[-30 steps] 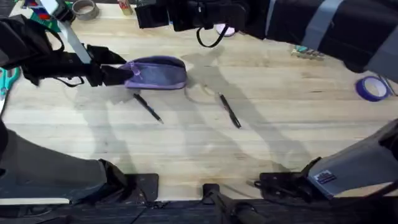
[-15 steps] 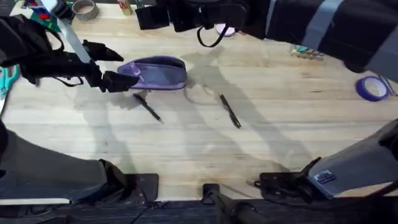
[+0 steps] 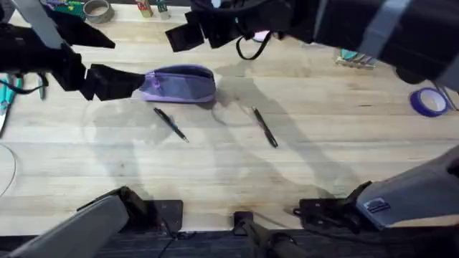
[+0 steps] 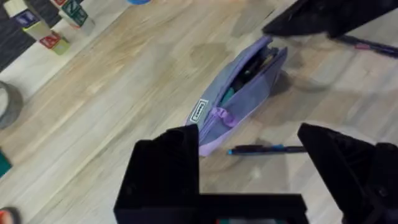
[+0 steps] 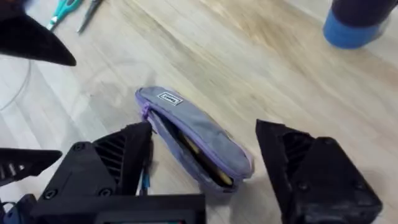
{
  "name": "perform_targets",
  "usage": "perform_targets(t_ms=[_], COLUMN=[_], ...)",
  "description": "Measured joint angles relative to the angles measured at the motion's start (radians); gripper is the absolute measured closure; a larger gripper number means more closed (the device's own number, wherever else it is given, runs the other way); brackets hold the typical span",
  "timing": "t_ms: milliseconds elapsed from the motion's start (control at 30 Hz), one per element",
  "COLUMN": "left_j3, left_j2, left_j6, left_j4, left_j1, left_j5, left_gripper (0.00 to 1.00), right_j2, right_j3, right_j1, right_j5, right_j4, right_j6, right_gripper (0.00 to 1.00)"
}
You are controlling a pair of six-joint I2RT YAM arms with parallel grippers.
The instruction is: Unzip the bag, pick up the pens from the table one at a time and place them inside, then zip the bag closed.
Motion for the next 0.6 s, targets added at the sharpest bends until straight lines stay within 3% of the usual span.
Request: perform_targets(t_ms=[433,600], left_j3=[0.000,0.000], left_j2=[-0.057,-0.057], left_j6=[-0.026,-0.026], left_j4=[0.000,0.000], left_j1=[0.000,0.000], left_j5=[-0.041,-0.041], left_gripper=[0.008,0.008], right_j2=[-0.076,-0.070], right_j3=[0.004,0.072], right_j1=[0.001,0.008], right_j5=[0.000,0.000], right_j4=[-0.092,-0.113], right_j6=[-0.134,-0.177], right_gripper=[0.006,0.006])
